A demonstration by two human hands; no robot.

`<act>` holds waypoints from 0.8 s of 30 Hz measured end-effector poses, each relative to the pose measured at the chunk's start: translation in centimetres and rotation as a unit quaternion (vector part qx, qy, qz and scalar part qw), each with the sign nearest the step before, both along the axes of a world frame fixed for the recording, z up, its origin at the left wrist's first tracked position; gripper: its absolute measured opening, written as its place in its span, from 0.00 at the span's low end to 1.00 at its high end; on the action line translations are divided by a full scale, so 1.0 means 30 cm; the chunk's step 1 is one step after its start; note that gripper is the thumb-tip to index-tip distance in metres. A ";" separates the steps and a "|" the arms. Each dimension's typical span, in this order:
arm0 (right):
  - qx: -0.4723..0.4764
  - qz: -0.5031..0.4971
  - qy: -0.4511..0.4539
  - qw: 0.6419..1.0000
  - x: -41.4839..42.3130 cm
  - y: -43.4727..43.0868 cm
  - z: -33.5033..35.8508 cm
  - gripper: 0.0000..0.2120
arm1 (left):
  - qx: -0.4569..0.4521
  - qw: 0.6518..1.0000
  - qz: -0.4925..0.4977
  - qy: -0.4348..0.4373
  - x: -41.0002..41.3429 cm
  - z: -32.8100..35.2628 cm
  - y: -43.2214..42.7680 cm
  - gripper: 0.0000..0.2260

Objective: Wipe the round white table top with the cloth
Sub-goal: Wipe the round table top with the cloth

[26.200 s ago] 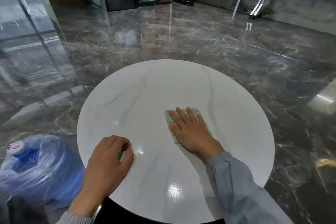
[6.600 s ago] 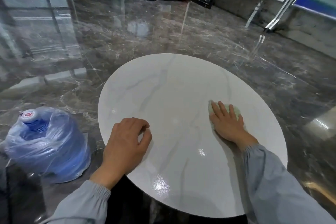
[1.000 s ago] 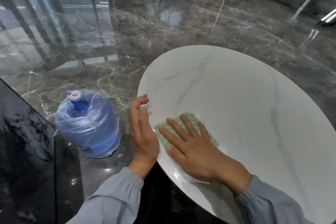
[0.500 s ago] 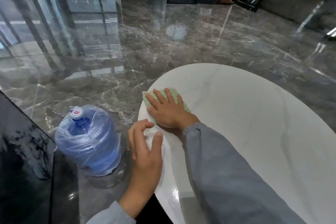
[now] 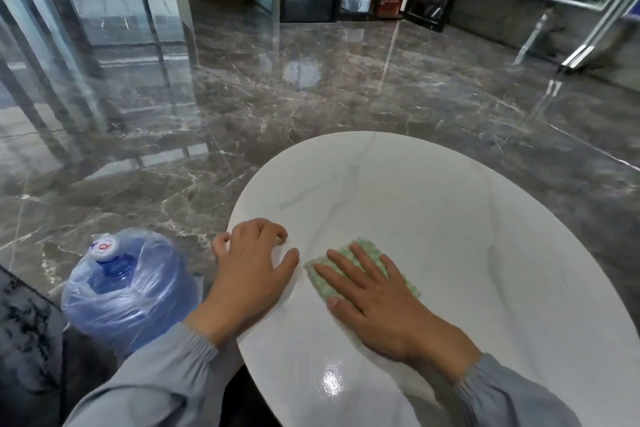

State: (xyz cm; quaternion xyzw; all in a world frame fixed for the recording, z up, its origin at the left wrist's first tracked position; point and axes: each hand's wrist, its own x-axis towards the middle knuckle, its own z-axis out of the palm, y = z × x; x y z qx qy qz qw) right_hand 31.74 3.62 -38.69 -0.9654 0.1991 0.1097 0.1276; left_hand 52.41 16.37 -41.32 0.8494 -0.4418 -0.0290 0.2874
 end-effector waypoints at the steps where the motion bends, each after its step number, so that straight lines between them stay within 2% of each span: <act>1: 0.001 -0.008 -0.002 1.000 0.015 -0.029 -0.002 0.25 | 0.010 1.000 -0.002 0.002 0.001 0.006 -0.003 0.17; 8: 0.001 -0.056 -0.003 0.998 0.207 -0.199 -0.009 0.26 | 0.010 0.997 -0.006 -0.076 -0.018 -0.031 0.014 0.14; 15: 0.005 -0.107 -0.002 0.994 0.407 -0.280 -0.018 0.27 | -0.007 0.997 0.009 -0.072 -0.009 -0.038 0.003 0.13; 20: 0.001 -0.036 -0.037 0.999 0.465 -0.105 -0.052 0.26 | -0.015 0.997 0.006 -0.074 -0.010 -0.037 0.007 0.11; 24: 0.003 -0.030 -0.041 0.999 0.384 -0.125 -0.050 0.25 | -0.017 0.998 0.009 -0.063 -0.015 -0.031 0.007 0.09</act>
